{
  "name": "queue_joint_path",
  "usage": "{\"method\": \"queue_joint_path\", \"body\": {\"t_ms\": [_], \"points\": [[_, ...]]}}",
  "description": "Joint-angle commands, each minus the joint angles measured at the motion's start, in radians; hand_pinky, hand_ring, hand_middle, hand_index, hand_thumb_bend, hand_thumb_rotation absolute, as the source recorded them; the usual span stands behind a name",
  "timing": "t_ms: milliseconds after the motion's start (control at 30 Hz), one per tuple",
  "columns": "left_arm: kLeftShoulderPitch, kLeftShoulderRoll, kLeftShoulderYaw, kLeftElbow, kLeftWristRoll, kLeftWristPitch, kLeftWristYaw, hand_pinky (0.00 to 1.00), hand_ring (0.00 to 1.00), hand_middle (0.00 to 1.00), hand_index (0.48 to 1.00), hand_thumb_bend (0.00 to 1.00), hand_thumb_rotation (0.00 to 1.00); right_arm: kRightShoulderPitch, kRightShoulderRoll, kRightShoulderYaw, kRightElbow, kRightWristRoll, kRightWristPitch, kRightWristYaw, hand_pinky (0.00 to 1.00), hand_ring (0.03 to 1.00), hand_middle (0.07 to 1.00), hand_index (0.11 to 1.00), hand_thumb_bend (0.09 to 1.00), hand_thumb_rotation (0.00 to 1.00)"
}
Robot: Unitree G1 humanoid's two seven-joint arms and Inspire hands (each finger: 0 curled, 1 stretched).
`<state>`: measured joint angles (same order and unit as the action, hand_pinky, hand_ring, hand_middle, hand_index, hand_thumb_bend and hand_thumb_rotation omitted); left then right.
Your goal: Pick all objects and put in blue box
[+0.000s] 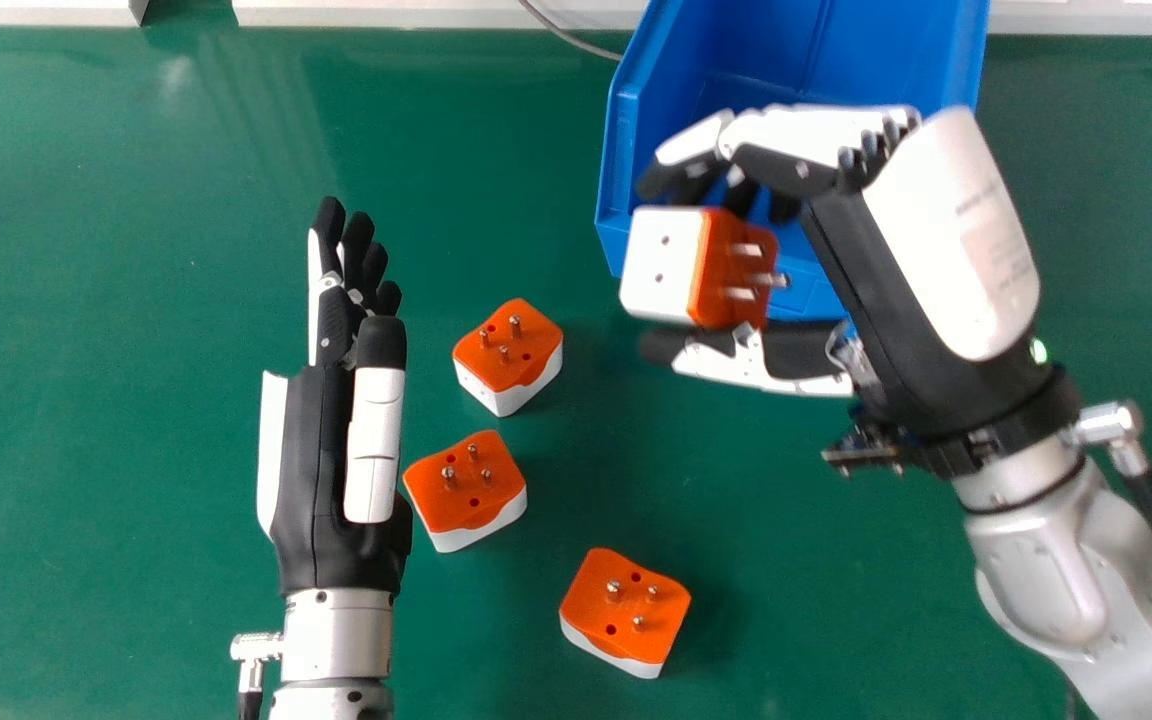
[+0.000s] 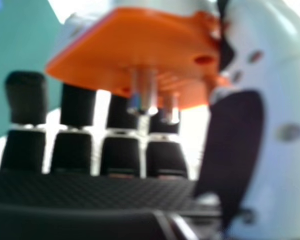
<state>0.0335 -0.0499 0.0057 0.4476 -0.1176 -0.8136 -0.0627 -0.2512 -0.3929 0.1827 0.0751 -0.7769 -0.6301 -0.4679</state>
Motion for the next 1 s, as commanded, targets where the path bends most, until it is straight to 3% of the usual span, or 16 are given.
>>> {"method": "queue_joint_path", "body": {"t_ms": [0, 200, 433, 833, 967], "points": [[-0.012, -0.030, -0.002, 0.001, 0.011, -0.028, 0.001, 1.00, 1.00, 1.00, 1.000, 0.82, 0.91, -0.080, 0.025, -0.020, -0.043, -0.037, 0.018, -0.054, 0.29, 0.379, 0.495, 0.545, 0.503, 0.00], [-0.026, -0.032, 0.001, 0.020, 0.016, -0.044, 0.006, 1.00, 1.00, 1.00, 1.000, 0.82, 0.91, -0.265, 0.017, 0.017, 0.046, -0.186, 0.059, -0.135, 0.29, 0.384, 0.501, 0.544, 0.500, 0.00], [-0.039, -0.031, 0.001, 0.041, 0.006, -0.054, -0.002, 1.00, 1.00, 1.00, 1.000, 0.82, 0.91, -0.479, -0.004, 0.080, 0.320, -0.267, 0.105, -0.228, 0.29, 0.392, 0.504, 0.539, 0.499, 0.00], [-0.046, -0.036, 0.005, 0.055, 0.001, -0.069, -0.004, 1.00, 1.00, 1.00, 1.000, 0.83, 0.91, -0.822, -0.018, 0.240, 0.927, -0.298, 0.228, -0.331, 0.30, 0.405, 0.504, 0.546, 0.496, 0.00], [-0.044, -0.037, 0.008, 0.056, 0.010, -0.070, 0.006, 1.00, 1.00, 1.00, 1.000, 0.83, 0.91, -0.857, -0.020, 0.270, 0.996, -0.283, 0.304, -0.304, 0.28, 0.398, 0.492, 0.542, 0.499, 0.00]]}}
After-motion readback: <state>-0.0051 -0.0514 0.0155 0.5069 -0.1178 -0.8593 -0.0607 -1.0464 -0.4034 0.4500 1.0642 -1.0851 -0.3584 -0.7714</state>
